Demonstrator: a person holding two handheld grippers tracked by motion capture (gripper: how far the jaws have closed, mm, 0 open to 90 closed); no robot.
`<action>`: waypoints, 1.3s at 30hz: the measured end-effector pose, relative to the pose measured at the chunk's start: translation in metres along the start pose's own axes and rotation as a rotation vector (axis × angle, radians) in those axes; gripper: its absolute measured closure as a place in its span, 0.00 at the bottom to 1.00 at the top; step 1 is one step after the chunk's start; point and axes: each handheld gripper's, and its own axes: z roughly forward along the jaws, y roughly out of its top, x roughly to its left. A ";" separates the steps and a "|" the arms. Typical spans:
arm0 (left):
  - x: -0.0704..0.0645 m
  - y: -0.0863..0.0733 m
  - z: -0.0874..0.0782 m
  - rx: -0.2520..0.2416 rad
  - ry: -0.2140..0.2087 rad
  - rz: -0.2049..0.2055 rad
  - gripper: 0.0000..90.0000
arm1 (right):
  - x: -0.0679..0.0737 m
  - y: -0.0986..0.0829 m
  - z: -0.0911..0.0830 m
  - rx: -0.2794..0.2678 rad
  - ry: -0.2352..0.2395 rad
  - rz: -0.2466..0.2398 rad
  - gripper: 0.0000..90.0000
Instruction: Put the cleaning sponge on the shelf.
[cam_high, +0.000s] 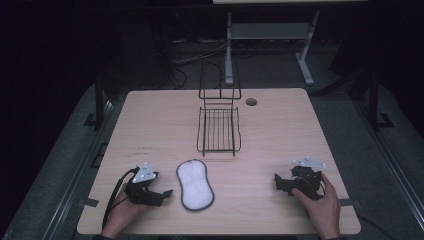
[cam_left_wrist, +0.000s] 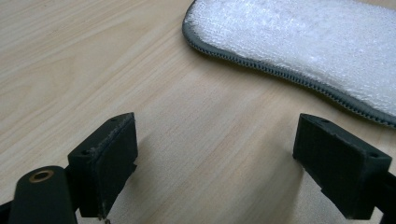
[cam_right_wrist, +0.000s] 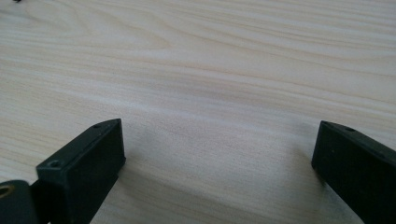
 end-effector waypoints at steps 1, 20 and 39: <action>0.000 0.000 0.000 0.000 0.000 0.000 0.14 | 0.000 0.000 0.000 0.000 0.000 0.000 0.02; -0.001 0.004 -0.001 0.036 -0.010 0.010 0.16 | 0.001 -0.003 -0.003 0.001 0.047 -0.045 0.02; -0.002 0.041 -0.014 -0.029 -0.129 -0.004 1.00 | 0.001 -0.003 -0.003 0.001 0.047 -0.046 0.02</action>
